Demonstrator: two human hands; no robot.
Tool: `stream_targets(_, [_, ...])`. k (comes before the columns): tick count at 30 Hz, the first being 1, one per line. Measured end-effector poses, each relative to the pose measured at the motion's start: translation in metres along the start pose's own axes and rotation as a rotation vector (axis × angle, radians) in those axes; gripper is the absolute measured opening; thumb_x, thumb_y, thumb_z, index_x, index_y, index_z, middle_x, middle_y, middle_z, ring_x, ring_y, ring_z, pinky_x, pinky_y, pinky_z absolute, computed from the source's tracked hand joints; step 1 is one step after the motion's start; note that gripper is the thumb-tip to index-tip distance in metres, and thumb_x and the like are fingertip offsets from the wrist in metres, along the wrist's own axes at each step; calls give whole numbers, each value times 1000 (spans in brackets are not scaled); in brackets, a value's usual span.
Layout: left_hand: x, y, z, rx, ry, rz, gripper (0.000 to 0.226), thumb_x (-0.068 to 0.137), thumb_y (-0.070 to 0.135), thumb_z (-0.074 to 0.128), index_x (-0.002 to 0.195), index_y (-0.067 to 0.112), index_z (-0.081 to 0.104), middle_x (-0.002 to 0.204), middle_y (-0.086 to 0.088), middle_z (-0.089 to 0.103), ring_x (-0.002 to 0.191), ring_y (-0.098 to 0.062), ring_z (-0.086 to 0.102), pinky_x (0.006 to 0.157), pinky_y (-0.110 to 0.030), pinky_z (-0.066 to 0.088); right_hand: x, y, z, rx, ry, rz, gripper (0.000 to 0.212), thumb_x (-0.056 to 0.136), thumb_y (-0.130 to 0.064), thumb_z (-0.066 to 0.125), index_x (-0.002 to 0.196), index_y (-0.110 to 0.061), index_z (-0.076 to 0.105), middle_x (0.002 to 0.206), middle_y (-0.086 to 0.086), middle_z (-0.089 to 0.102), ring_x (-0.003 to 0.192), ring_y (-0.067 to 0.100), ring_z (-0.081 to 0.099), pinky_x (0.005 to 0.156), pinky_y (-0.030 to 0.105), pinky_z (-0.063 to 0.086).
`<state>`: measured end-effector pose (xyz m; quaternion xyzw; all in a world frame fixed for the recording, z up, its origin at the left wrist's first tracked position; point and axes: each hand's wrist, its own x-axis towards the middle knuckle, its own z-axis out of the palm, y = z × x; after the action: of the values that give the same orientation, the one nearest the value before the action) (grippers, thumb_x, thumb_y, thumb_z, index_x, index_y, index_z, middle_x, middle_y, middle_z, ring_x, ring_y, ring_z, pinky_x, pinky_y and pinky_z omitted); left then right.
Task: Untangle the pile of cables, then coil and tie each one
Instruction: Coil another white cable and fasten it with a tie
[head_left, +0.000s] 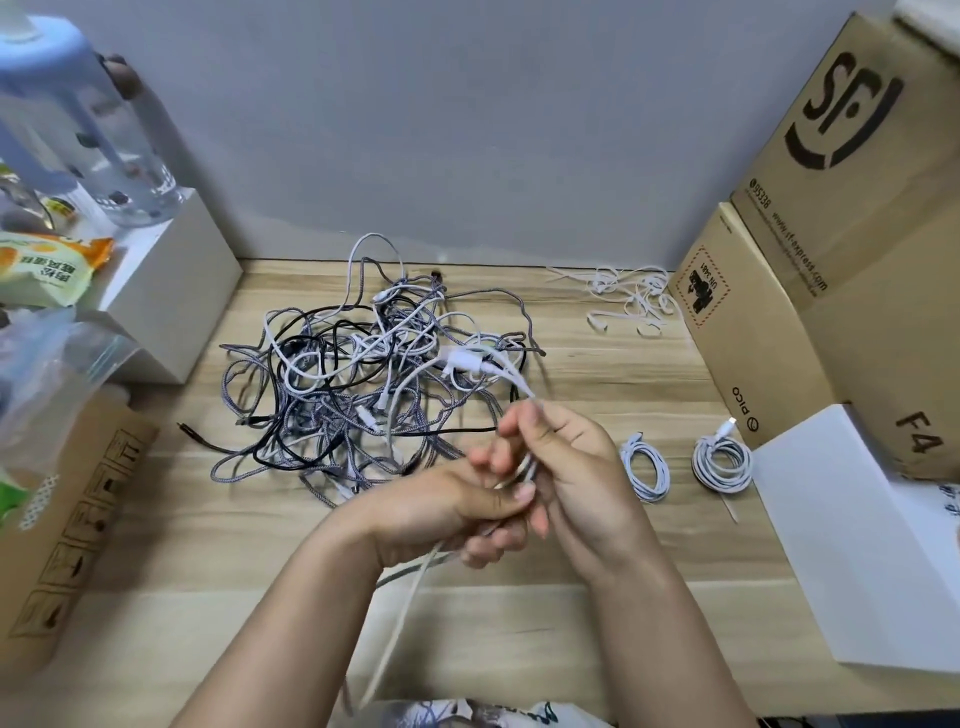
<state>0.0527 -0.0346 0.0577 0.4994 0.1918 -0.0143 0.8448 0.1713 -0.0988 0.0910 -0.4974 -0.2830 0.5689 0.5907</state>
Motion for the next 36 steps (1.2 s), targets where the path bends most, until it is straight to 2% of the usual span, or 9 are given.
stream_targets(5, [-9,-17,-33,-500,149,270,80,61,28,86,128,6,50,123,-16,61,109,-25,62,85,-36,53,-6,-11,-7,56,217,-133,30,77,-37,54,57,-16,55,41,-11,26,36,2,19,41,19,14])
stream_targets(8, [-24,-6,-55,-1003,37,462,57,83,25,69,128,-6,51,121,-19,61,114,-27,59,102,-40,42,-13,-19,-13,-32,280,-197,48,82,-36,65,41,-19,48,42,-9,28,38,3,19,39,15,14])
stream_targets(12, [-29,-4,-73,-1266,695,505,5,84,7,58,83,8,63,64,-1,68,57,-11,67,50,-25,55,-18,-23,-15,-39,330,-280,45,67,-36,69,36,-21,40,40,-9,30,40,7,23,42,17,21])
stream_targets(14, [-29,-10,-75,-1261,772,474,18,70,-4,74,75,10,65,55,4,63,44,-5,59,40,-17,47,-17,-23,-15,0,326,-276,44,66,-34,69,36,-22,39,40,-8,30,39,8,23,42,17,21])
stream_targets(18, [-33,-7,-59,-972,555,342,66,9,-2,94,72,5,75,59,3,64,39,-1,53,34,-14,43,-10,-16,-16,72,335,-165,46,78,-31,67,43,-18,40,39,-8,28,33,5,21,40,19,16])
stream_targets(25, [-33,5,-17,-212,796,-37,11,92,2,49,103,5,50,55,-12,66,31,-11,49,30,-15,37,12,25,-25,7,417,58,32,97,-28,46,68,-14,48,43,-12,25,34,1,17,35,14,15])
stream_targets(30, [-40,-21,-35,902,778,-704,53,85,-7,44,133,-9,22,98,-25,69,77,-30,69,52,-28,49,21,53,-42,-296,386,184,22,99,-21,44,80,-18,55,51,-5,31,33,0,23,34,14,19])
stream_targets(32, [-40,-22,-33,989,720,-733,58,89,-3,35,143,2,15,123,-26,58,89,-29,68,69,-33,54,24,63,-49,-645,354,203,23,98,-21,46,80,-19,61,58,-5,44,43,2,38,44,20,29])
stream_targets(36, [-45,1,-14,725,617,-538,70,86,-4,27,145,32,24,66,-16,69,33,-13,51,35,-15,33,24,78,-56,-1107,262,289,23,97,-28,47,96,-17,67,99,7,67,97,26,59,75,29,41])
